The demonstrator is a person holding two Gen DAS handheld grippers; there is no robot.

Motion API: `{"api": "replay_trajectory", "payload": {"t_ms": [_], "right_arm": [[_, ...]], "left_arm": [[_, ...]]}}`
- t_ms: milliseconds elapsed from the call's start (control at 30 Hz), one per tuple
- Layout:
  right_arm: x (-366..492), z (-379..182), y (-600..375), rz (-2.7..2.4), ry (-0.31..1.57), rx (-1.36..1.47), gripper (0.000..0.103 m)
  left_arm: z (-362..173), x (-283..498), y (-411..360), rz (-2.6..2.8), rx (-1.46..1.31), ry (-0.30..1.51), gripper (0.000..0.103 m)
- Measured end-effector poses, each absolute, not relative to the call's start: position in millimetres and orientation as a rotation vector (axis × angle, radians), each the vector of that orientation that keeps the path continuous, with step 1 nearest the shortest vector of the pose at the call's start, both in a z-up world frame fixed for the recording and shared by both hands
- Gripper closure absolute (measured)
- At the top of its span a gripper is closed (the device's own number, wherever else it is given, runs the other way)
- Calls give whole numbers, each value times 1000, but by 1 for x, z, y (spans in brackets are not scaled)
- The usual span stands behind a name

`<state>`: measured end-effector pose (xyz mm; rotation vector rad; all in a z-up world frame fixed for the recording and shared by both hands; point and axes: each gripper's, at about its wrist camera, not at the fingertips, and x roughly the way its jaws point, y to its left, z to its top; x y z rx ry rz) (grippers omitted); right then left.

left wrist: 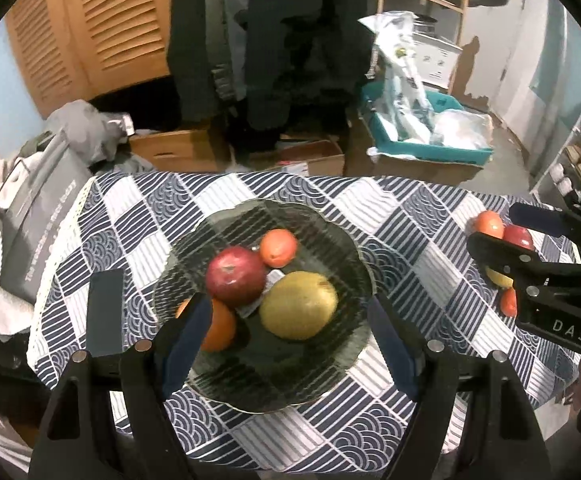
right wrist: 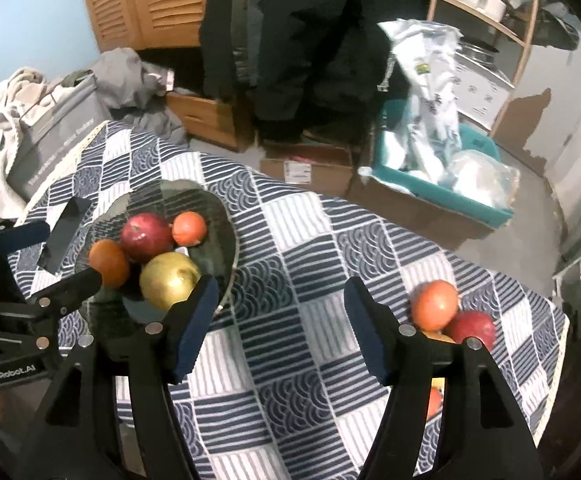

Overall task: Organize fruits
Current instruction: 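Move both open tools back toward the remaining fruit cluster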

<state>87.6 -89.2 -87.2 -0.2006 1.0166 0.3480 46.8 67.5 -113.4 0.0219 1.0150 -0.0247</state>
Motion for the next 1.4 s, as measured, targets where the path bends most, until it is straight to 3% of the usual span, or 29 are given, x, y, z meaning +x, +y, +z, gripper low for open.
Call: {"api": "replay_trajectory", "payload": {"t_ms": [967,1400], "right_arm": [[55,-75,-205,168,1033,-140,33],[52,-105,-247,109,1100,-107,33]], "left_arm": [[-104,41,-31,-178,146,1004,22],[-124,49,-68,-223,207,1040,20]]}}
